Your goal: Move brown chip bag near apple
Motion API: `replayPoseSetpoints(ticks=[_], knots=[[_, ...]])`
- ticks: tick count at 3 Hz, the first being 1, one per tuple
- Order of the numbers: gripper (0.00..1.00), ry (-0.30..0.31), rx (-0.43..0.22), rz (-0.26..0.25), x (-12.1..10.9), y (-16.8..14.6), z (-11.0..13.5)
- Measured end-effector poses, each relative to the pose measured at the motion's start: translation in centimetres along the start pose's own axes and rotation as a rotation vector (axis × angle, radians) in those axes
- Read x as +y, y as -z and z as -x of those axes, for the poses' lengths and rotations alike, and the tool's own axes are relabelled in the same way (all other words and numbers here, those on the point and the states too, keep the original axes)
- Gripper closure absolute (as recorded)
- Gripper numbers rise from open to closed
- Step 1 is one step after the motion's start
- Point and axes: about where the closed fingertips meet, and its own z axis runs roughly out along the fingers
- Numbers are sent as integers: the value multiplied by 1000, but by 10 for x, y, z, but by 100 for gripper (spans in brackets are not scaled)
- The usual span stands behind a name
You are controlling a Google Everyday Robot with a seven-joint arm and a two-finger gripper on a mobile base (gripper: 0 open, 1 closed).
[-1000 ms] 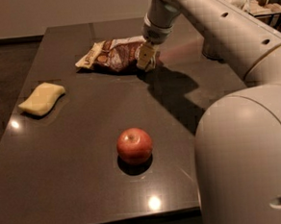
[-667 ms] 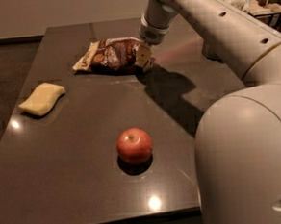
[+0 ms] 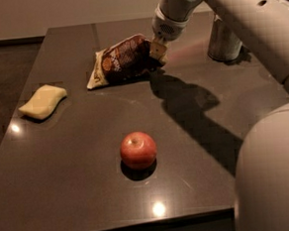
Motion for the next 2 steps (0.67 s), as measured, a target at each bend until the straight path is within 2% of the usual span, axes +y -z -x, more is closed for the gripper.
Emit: replayPoseSetpoints(ticks=[2], knots=[[100, 37, -10, 27, 47, 71, -47]])
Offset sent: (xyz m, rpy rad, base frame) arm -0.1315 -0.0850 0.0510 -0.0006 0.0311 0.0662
